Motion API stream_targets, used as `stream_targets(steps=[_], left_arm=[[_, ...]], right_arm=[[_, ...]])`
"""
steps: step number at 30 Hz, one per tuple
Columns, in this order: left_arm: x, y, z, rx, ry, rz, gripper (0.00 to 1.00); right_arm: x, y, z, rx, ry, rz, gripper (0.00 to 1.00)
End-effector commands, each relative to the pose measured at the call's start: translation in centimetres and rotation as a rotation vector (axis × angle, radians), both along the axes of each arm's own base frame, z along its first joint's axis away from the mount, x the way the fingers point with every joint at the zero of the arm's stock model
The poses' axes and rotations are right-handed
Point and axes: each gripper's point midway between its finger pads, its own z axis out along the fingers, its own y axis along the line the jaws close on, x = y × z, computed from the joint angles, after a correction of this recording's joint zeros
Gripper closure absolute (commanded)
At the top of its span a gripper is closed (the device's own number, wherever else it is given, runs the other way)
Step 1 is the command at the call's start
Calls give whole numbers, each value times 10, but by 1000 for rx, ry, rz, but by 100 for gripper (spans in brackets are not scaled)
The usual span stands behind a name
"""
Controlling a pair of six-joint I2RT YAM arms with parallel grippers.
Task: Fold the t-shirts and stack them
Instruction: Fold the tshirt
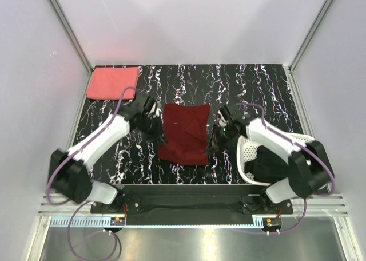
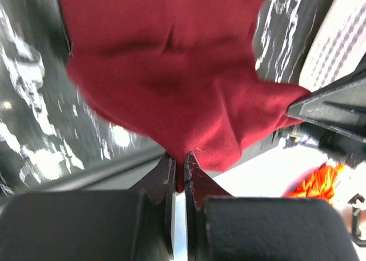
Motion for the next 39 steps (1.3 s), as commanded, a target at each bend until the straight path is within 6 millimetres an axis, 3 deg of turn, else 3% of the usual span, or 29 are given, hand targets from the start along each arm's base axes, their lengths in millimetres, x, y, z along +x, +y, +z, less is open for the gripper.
stream_targets(steps=[1,2,4,5,7,8,9,10,12,13,15,16,18,19,20,22,23,25,27,28,29,30,31,32,33,35,36,37,39], left_arm=[[35,10,-16,82,6,-44,96],[47,10,-15,83,0,-41,96],[79,7,-2,54,-43,-32,96],[90,5,-10,53,-18,-29,97],[121,0,5,21,-73,-27,97],[131,3,-5,36,-41,-21,97],[142,2,-1,35,-55,-16,97],[157,-1,10,13,-90,-18,97],[179,0,1,-3,-75,1,97],[192,-5,9,-34,-96,-1,97],[209,-4,-9,-36,-69,10,97],[220,-8,-1,-57,-94,17,97],[238,-7,-8,-92,-101,43,97],[245,-9,-19,-104,-84,57,96],[259,-8,-17,-115,-110,68,96],[273,-9,-36,-143,-83,85,96],[284,-11,-36,-160,-109,91,96],[304,-4,-45,-177,-126,144,96],[333,0,-45,-231,-211,179,93],[344,1,-45,-248,-231,203,95],[360,12,-39,-244,-289,242,99],[362,18,-47,-238,-309,265,95],[371,17,-36,-276,-350,276,91],[382,21,-26,-294,-391,281,91],[385,20,-36,-292,-365,280,99],[394,18,-21,-308,-393,264,99],[395,18,-19,-319,-393,263,96],[396,16,-16,-335,-399,266,94],[396,17,-7,-344,-414,269,96]], right_arm=[[42,-3,-5,-50,-34,-3,100],[67,-4,7,-37,-77,-17,100],[87,-6,0,-39,-44,-23,100],[109,-6,13,-18,-93,-27,100],[125,-9,6,-34,-69,-30,100],[142,-7,18,-14,-110,-21,100],[151,-13,18,-16,-98,-34,100],[159,-13,10,-16,-79,-29,100],[181,-12,20,11,-112,-30,100],[189,-14,9,9,-79,-35,100],[208,-12,17,25,-104,-32,100],[225,-13,13,30,-116,-37,100],[241,-14,10,48,-129,-45,100],[251,-16,-5,53,-103,-55,99],[265,-12,3,81,-145,-43,98],[282,-13,-16,77,-139,-37,97],[298,-10,-3,107,-192,-39,96],[323,-6,-14,144,-230,-81,94],[344,-4,-7,213,-272,-89,92],[352,-3,-24,211,-260,-99,90],[366,0,-13,230,-317,-93,90],[377,1,-10,254,-360,-93,90],[383,4,-24,275,-328,-114,89],[394,7,-1,320,-380,-108,89],[400,12,4,350,-405,-103,89],[403,14,8,373,-392,-136,89],[409,14,23,394,-451,-133,89],[407,14,14,399,-420,-154,88],[408,19,24,445,-448,-139,88]])
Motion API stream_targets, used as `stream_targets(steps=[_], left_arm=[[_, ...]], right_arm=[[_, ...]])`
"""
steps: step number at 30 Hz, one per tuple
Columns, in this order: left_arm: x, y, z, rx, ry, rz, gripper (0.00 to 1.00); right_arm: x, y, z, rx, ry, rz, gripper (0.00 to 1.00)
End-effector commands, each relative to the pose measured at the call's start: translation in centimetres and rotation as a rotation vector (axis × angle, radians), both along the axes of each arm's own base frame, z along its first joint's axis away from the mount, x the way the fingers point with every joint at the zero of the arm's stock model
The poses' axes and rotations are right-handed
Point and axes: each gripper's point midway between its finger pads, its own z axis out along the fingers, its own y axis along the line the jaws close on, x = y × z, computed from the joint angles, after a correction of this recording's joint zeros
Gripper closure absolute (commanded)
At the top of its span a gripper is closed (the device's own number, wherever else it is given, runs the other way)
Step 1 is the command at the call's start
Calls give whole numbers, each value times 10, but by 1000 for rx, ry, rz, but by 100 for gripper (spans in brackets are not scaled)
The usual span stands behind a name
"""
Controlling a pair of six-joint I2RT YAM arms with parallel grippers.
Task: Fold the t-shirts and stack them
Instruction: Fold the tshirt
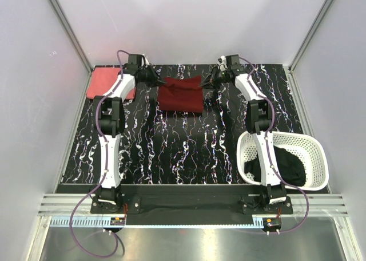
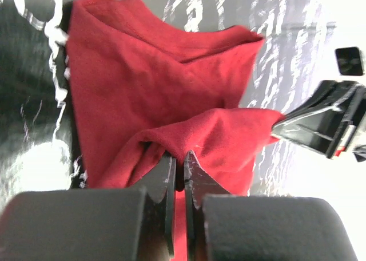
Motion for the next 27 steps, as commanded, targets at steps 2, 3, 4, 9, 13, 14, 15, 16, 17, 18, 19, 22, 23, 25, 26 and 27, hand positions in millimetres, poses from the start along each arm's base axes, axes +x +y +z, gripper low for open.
stream_targets(steps=[2,3,4,9,13,14,15,16,17,18,19,22,23,25,26,27], left_arm=[[14,-9,42,-61,-151,-4,96],[14,-9,51,-71,-170,0,96],[15,-8,51,-79,-171,8,95],[27,-12,62,-116,-203,17,93],[41,-7,60,-116,-229,64,84],[45,-4,54,-108,-224,84,76],[51,-2,59,-104,-239,100,66],[56,2,54,-83,-230,124,57],[59,5,52,-65,-228,135,51],[61,7,46,-46,-218,140,46],[64,14,51,-5,-226,155,43],[56,25,65,83,-252,151,12],[50,30,69,113,-255,152,11],[34,42,86,192,-261,154,9],[21,46,72,224,-215,146,8],[12,50,68,244,-202,144,8]], right_arm=[[9,13,59,142,-128,34,87],[10,13,67,151,-154,40,85],[8,13,63,152,-146,40,85],[20,15,70,185,-207,18,85],[37,18,72,242,-210,-29,82],[41,19,71,253,-213,-36,81],[47,20,56,260,-203,-46,77],[55,21,66,280,-213,-74,70],[60,20,68,296,-216,-89,56],[64,20,61,302,-207,-107,50],[70,20,76,313,-228,-132,45],[70,17,96,286,-265,-143,32],[65,13,90,246,-215,-151,27],[54,6,98,178,-249,-121,25],[50,1,98,142,-247,-122,24],[39,-4,110,101,-236,-121,23]])
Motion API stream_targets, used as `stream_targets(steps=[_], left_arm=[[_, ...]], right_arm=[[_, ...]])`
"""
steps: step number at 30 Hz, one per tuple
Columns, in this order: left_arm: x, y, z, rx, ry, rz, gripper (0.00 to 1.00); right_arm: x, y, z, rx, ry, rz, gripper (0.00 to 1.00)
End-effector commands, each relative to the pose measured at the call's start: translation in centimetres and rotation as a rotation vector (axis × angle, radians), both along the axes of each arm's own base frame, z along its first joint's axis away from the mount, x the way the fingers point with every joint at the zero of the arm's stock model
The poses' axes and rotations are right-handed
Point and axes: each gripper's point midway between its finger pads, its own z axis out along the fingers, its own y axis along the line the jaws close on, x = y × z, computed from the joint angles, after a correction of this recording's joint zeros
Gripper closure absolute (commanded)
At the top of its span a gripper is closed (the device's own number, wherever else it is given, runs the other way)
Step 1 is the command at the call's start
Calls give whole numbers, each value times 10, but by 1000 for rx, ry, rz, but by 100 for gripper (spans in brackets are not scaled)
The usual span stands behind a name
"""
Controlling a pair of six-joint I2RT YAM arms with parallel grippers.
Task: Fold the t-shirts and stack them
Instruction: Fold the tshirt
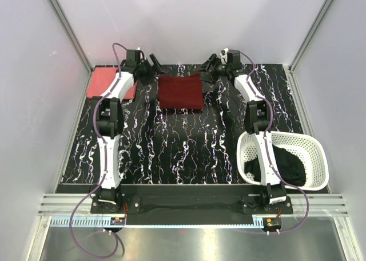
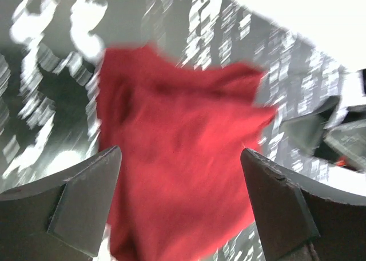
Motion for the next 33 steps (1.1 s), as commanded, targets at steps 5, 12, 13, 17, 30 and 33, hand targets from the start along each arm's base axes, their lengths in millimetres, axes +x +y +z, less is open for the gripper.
stream_targets(steps=[5,12,13,17,30,33], left_arm=[[-69,9,27,105,-14,-104,16],[-96,-5,-12,95,106,-205,12],[-97,-7,-15,78,119,-211,12],[-101,-21,-27,34,142,-235,12],[-127,-38,-50,-26,227,-261,51],[-133,-39,-51,-27,235,-264,58]], right_arm=[[-50,-30,34,-234,-8,30,27],[-90,-46,-1,-366,73,91,19],[-96,-42,-7,-349,95,118,19],[-107,-27,-21,-359,80,163,19],[-119,5,-39,-294,117,224,41],[-124,8,-45,-290,122,219,45]])
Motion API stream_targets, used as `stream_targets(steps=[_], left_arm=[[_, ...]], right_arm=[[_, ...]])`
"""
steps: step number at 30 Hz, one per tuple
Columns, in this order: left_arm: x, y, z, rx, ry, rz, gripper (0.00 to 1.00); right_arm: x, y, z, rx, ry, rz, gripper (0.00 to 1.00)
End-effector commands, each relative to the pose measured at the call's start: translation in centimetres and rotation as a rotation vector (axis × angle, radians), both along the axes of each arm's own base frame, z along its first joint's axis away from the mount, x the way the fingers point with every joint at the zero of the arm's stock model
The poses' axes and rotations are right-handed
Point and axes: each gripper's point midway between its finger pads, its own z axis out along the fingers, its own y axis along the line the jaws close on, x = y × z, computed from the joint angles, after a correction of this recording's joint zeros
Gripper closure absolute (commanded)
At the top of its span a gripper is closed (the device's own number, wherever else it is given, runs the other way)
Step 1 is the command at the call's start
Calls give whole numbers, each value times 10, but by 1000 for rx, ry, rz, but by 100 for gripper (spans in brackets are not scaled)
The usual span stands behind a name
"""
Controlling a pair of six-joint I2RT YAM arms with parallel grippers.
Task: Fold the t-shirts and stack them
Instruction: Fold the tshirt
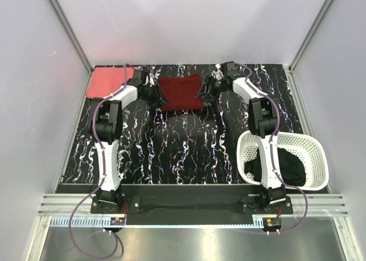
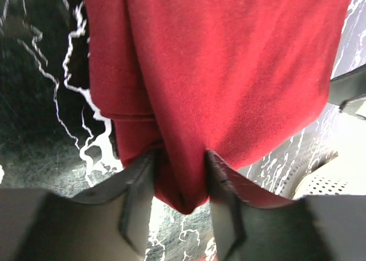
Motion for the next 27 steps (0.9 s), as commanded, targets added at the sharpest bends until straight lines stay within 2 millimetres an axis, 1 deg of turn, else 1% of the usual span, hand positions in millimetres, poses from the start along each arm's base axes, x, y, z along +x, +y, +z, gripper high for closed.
stream_targets(steps=[1,4,5,6,7,8,9,10,11,12,13,14,15,16,17,18,19,20,21,22,23,24,25,26,27], left_arm=[[-4,-8,22,-39,-44,-26,61],[-12,-9,20,-36,-16,-29,72],[-15,-9,18,-35,-3,-30,74],[-18,-10,21,-39,1,-31,79],[-23,-13,22,-38,7,-39,81],[-33,-13,17,-35,33,-44,84],[-40,-13,22,-26,40,-38,88],[-49,-14,20,-22,62,-40,89],[-63,-13,12,-15,101,-39,89],[-74,-13,11,-9,119,-41,90],[-84,-16,21,-5,106,-50,90],[-94,-15,24,1,110,-52,90],[-118,-11,10,17,168,-47,90],[-130,-14,24,11,144,-59,90],[-145,-14,22,14,161,-63,90],[-169,-11,11,30,211,-59,90],[-186,-16,23,27,183,-81,89],[-199,-16,23,32,191,-87,88],[-229,-17,12,52,242,-100,87],[-243,-19,13,55,244,-108,84],[-253,-21,25,41,216,-107,70],[-276,-16,14,73,257,-113,65],[-284,-11,15,87,258,-105,59],[-290,-7,19,93,249,-97,51],[-297,4,27,121,224,-74,31]], right_arm=[[-8,13,2,40,-6,21,46],[-14,13,-3,42,20,26,58],[-18,12,-4,41,36,28,65],[-20,11,1,40,33,29,73],[-28,8,-6,29,58,28,77],[-33,7,1,24,60,26,82],[-45,3,-7,12,95,25,92],[-54,4,-6,19,109,36,93],[-61,4,5,27,101,43,93],[-77,1,-3,14,135,54,94],[-85,0,-2,1,140,63,95],[-97,-3,-2,-12,164,71,95],[-113,-8,3,-29,164,82,95],[-124,-10,4,-36,176,88,95],[-136,-11,21,-35,154,98,95],[-160,-15,11,-50,200,105,95],[-173,-17,13,-57,211,110,94],[-186,-18,30,-56,178,118,94],[-210,-24,19,-70,228,123,92],[-222,-27,20,-71,238,124,91],[-243,-31,23,-69,247,122,82],[-251,-33,25,-61,251,121,78],[-260,-35,27,-54,251,123,75],[-267,-37,36,-50,230,123,67],[-276,-40,34,-52,238,128,61]])
